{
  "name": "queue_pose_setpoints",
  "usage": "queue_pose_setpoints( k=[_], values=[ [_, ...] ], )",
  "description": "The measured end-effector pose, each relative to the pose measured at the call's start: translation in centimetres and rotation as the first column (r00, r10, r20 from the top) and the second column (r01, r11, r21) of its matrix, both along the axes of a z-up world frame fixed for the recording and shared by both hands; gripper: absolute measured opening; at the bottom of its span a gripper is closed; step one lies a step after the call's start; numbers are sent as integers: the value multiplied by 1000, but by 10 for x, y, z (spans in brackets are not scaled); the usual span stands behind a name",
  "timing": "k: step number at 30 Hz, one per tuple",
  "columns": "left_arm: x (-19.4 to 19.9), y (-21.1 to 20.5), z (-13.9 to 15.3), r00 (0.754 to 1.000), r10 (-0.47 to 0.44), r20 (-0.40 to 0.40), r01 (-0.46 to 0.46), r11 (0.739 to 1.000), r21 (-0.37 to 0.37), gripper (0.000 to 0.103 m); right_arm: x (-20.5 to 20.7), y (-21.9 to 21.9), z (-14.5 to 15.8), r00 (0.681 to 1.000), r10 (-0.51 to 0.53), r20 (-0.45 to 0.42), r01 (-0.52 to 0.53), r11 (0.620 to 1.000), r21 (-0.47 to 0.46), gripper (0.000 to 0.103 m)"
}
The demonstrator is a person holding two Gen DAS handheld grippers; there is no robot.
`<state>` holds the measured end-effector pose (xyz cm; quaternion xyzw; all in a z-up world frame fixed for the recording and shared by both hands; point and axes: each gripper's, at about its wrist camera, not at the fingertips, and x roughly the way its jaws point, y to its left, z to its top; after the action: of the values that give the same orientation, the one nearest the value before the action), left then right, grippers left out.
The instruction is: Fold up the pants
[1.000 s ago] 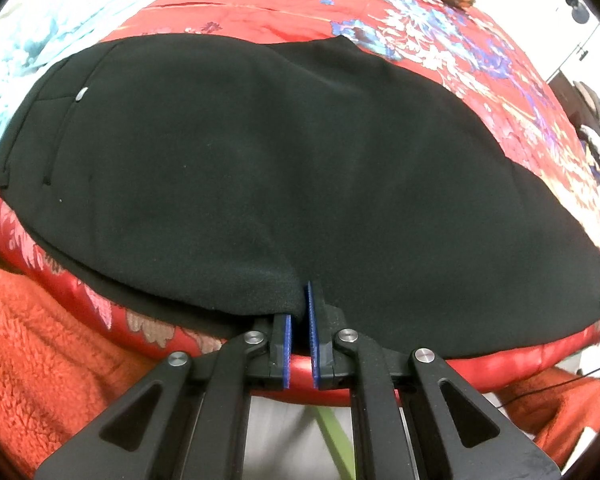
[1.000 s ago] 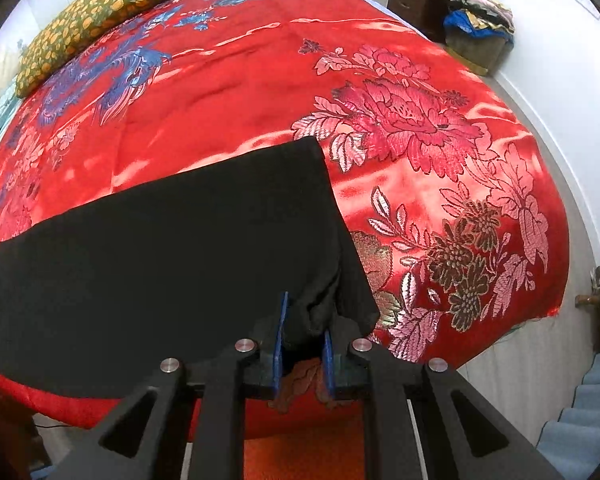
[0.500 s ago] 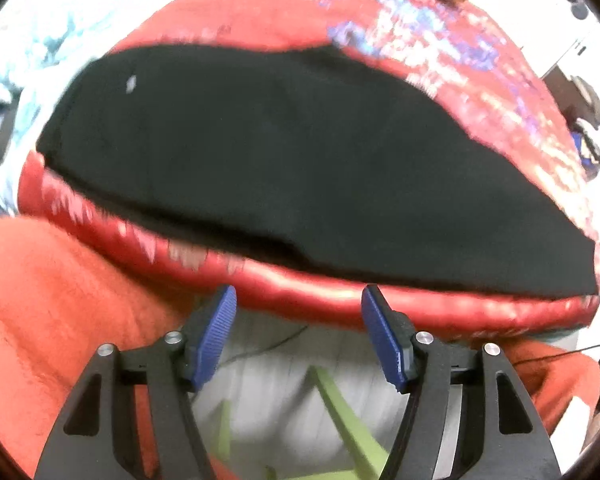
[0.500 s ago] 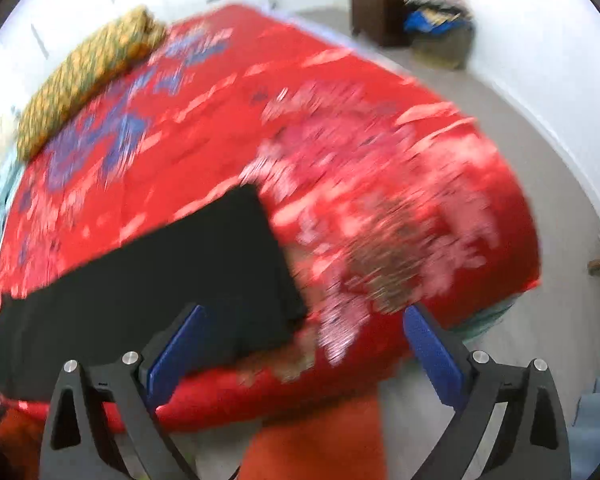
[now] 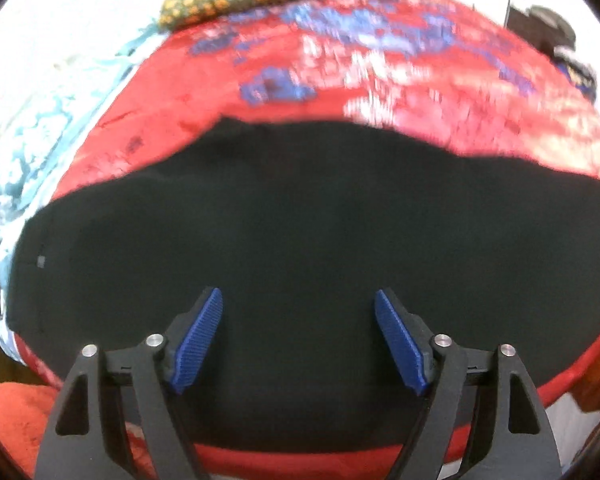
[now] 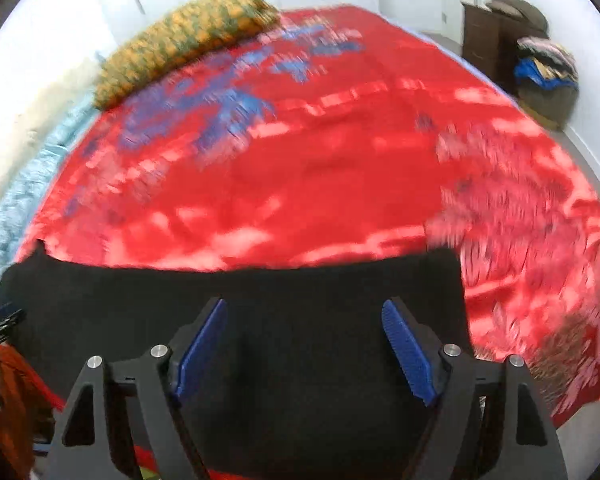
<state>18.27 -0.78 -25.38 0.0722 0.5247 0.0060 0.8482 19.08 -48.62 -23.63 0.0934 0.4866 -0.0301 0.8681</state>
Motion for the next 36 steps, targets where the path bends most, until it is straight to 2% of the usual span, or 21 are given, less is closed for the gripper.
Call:
queue_pose_setpoints(
  k=[2, 4, 6, 9, 11, 13, 14, 15, 17, 18, 19, 20, 21, 24, 27, 28, 31, 33, 35, 36],
  values=[
    [3, 4, -9, 999, 37, 3, -37, 999, -4, 103, -2, -7, -18, 999, -50, -13, 50, 999, -4, 80],
    [8, 17, -16, 995, 93, -20, -94, 994, -63, 103, -7, -10, -20, 997, -67, 31, 67, 998, 14, 80],
    [11, 26, -17, 993, 115, -37, -119, 986, -120, 103, -5, -9, -20, 997, -72, 34, 72, 997, 16, 82],
    [10, 23, -9, 992, 111, -53, -116, 988, -105, 101, -1, 0, -22, 999, -38, 25, 39, 999, -24, 91],
    [7, 30, 5, 993, 120, -7, -120, 984, -131, 101, 1, 6, -26, 1000, -15, 17, 16, 998, -67, 98],
    [9, 42, 15, 988, 145, 48, -139, 985, -105, 101, 4, 13, -30, 1000, 1, 14, 0, 995, -104, 102],
    [13, 54, 16, 983, 174, 51, -169, 982, -81, 101, 4, 12, -31, 1000, 1, 15, 1, 994, -105, 103],
    [17, 67, 12, 977, 212, 33, -209, 975, -69, 101, 2, 10, -31, 1000, -1, 16, 3, 995, -103, 103],
    [20, 99, -12, 949, 300, -99, -306, 951, -48, 102, 2, 9, -31, 1000, -5, 15, 7, 995, -99, 103],
    [13, 109, -21, 943, 301, -143, -309, 950, -42, 102, 3, 10, -31, 1000, -8, 14, 9, 995, -101, 103],
    [4, 109, -19, 952, 276, -136, -280, 960, -14, 102, 3, 11, -31, 1000, -9, 13, 10, 994, -104, 103],
    [-5, 103, -17, 955, 251, -157, -247, 968, 46, 102, 2, 11, -31, 1000, -10, 13, 11, 994, -107, 103],
    [-14, 99, -14, 955, 233, -185, -225, 972, 64, 102, 2, 11, -30, 1000, -9, 13, 10, 994, -110, 103],
    [-38, 98, -7, 949, 211, -233, -207, 977, 44, 102, 1, 11, -31, 1000, -5, 18, 7, 994, -109, 103],
    [-35, 103, 10, 959, 229, -170, -232, 973, 1, 100, 0, 12, -31, 1000, -5, 21, 7, 994, -112, 103],
    [-24, 105, 18, 966, 228, -122, -229, 973, 6, 101, 0, 12, -31, 1000, -5, 20, 7, 994, -113, 103],
    [12, 118, 24, 968, 247, -52, -244, 969, 48, 101, 1, 12, -31, 1000, -4, 19, 6, 993, -115, 103],
    [34, 136, 14, 957, 287, -50, -281, 954, 105, 101, 0, 12, -31, 1000, -5, 20, 7, 993, -114, 103],
    [49, 157, -8, 927, 367, -80, -348, 919, 184, 103, 0, 12, -31, 1000, -6, 22, 8, 993, -114, 103],
    [51, 170, -17, 911, 403, -85, -383, 905, 185, 103, 0, 12, -31, 1000, -6, 23, 9, 993, -115, 103]
  ],
)
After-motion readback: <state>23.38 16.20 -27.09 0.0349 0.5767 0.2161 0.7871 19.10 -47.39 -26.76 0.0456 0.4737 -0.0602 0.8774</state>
